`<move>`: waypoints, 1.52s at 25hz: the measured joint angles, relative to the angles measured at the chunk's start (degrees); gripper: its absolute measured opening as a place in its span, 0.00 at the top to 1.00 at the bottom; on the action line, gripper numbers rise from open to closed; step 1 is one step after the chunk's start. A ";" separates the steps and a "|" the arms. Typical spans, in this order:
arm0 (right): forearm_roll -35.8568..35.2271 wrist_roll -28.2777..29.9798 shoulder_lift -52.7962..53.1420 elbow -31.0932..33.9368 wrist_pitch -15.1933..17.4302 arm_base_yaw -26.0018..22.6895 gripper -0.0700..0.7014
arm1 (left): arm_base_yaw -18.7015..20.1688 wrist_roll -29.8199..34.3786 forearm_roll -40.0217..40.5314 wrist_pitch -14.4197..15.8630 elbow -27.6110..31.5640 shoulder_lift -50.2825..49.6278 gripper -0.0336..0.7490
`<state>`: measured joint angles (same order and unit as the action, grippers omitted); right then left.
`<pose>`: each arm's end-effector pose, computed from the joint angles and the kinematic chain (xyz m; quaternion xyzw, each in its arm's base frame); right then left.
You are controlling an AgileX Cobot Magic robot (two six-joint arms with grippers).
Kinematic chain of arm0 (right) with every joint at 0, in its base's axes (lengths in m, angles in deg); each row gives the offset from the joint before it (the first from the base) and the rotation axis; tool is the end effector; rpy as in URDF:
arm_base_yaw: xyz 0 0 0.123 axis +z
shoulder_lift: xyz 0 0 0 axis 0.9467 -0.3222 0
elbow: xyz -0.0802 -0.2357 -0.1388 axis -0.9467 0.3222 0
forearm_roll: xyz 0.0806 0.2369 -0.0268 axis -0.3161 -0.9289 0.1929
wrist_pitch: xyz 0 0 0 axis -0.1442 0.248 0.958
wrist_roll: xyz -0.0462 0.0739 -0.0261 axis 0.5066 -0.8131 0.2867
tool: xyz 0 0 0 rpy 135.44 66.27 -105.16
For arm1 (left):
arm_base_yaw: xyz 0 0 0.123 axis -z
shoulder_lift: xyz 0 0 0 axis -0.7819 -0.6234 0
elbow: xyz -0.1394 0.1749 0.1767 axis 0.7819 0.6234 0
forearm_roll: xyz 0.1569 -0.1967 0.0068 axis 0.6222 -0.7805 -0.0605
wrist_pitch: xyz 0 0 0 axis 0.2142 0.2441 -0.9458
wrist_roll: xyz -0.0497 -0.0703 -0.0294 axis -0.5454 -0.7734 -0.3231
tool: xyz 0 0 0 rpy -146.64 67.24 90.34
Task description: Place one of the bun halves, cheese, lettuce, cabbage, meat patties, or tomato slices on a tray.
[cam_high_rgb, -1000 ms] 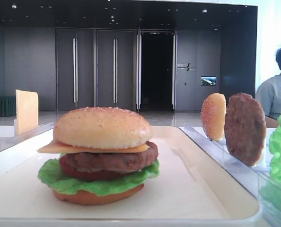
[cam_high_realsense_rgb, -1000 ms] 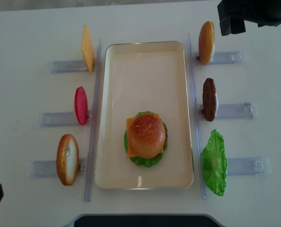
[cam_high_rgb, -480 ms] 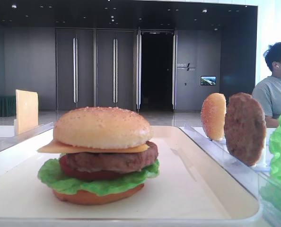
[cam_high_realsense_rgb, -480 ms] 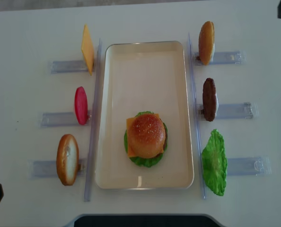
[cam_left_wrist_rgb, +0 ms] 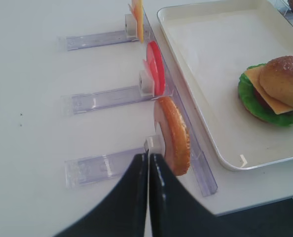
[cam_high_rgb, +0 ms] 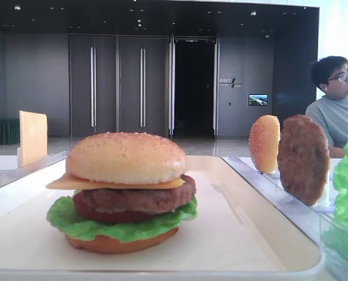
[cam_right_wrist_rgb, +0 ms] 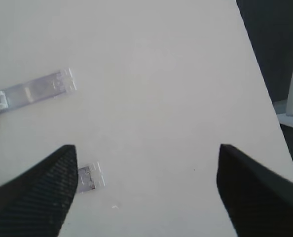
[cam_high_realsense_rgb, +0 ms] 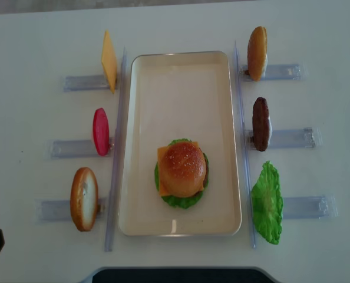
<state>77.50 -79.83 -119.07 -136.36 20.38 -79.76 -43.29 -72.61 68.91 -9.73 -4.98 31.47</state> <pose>0.2836 -0.0427 0.3753 0.1273 0.9653 -0.0041 0.2280 -0.0070 -0.0024 0.2653 0.0813 0.8655 -0.0459 0.4922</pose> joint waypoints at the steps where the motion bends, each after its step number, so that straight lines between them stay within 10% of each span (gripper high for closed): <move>1: 0.00 0.02 0.80 0.00 0.00 0.13 0.16 | 0.00 0.00 0.00 0.00 0.00 0.00 0.96; 19: 12.29 -0.12 35.93 3.68 -2.70 13.16 0.16 | 0.00 0.00 0.00 0.00 0.00 0.00 0.96; 38: 5.16 5.43 78.56 41.73 -9.89 13.16 0.16 | 0.00 0.00 0.00 0.00 0.00 0.00 0.96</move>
<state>82.67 -74.40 -40.51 -94.62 10.49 -66.60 -43.29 -72.61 68.91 -9.73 -4.98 31.47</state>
